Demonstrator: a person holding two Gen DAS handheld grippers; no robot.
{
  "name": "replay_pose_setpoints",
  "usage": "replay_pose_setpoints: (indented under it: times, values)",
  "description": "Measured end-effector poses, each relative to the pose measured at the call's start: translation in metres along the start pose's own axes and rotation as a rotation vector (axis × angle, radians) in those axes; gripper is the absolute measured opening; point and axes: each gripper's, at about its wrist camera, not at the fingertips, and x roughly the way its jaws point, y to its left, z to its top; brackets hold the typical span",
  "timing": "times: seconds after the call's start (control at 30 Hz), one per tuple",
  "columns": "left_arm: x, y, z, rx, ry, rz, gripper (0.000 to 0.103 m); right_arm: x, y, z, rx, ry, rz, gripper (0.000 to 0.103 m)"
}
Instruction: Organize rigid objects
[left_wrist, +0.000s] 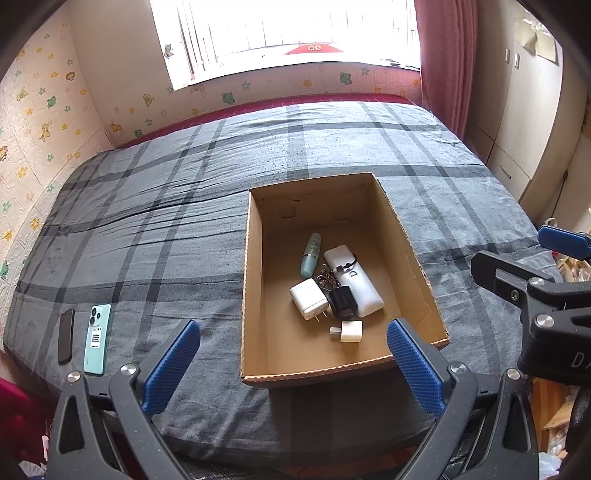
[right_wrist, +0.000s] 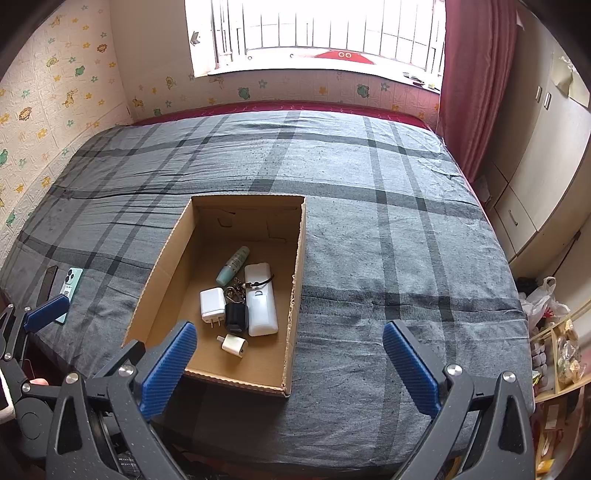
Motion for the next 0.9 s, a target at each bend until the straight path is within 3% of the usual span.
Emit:
replay_pose_setpoints:
  times: [0.9]
  values:
    - [0.0068, -0.0035, 0.0037, 0.012, 0.006, -0.004, 0.103, 0.0079, 0.0025, 0.0043, 0.000, 0.012, 0.001, 0.103]
